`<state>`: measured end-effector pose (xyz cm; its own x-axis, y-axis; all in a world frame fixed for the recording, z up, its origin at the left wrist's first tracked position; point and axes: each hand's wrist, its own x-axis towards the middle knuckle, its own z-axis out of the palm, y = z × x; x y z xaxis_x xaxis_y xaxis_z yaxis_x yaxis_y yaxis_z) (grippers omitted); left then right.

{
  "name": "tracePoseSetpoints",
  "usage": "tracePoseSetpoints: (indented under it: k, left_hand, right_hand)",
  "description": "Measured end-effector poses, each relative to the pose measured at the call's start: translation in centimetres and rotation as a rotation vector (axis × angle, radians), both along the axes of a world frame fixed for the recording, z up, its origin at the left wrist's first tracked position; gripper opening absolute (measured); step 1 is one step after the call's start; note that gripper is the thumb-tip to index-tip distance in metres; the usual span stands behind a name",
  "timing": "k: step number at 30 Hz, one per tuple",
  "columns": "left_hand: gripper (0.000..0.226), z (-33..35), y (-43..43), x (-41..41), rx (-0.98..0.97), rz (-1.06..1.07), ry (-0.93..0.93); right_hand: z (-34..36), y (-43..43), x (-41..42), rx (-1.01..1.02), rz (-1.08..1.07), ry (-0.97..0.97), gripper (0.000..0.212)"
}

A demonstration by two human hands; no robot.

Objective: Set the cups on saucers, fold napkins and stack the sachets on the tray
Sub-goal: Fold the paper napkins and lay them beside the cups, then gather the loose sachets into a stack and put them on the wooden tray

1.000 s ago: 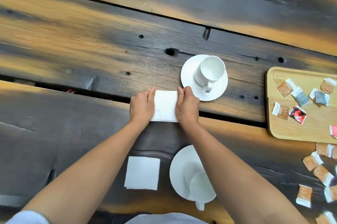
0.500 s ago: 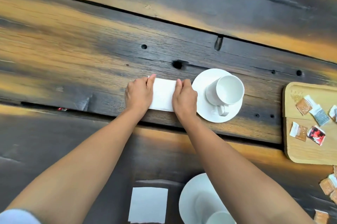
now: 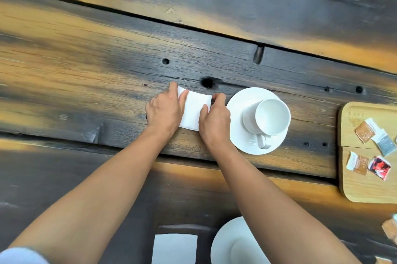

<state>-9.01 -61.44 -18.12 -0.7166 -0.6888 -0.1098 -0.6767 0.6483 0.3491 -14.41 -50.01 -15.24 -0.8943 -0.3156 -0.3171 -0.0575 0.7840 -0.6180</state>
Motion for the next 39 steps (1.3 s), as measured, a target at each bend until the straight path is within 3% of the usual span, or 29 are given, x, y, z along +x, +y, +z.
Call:
tracePoseSetpoints:
  k: [9, 16, 22, 30, 39]
  left_hand:
    - [0.033, -0.1, -0.1, 0.2, 0.015, 0.002, 0.021]
    - [0.015, 1.3, 1.0, 0.2, 0.047, -0.07, -0.142]
    - [0.034, 4.5, 3.5, 1.7, 0.057, -0.121, -0.3]
    - [0.03, 8.8, 11.8, 4.5, 0.091, -0.237, -0.419]
    - [0.026, 10.8, 29.9, 3.5, 0.264, -0.329, -0.432]
  right_hand:
    - [0.0, -0.3, -0.5, 0.104, 0.023, 0.008, 0.022]
    - [0.7, -0.1, 0.0, 0.256, 0.155, 0.011, 0.023]
    - [3.8, 2.4, 1.8, 0.302, 0.254, -0.055, 0.032]
    - [7.4, 13.2, 4.5, 0.261, 0.283, -0.184, 0.029]
    - [8.7, 32.2, 2.4, 0.288, 0.196, -0.222, 0.026]
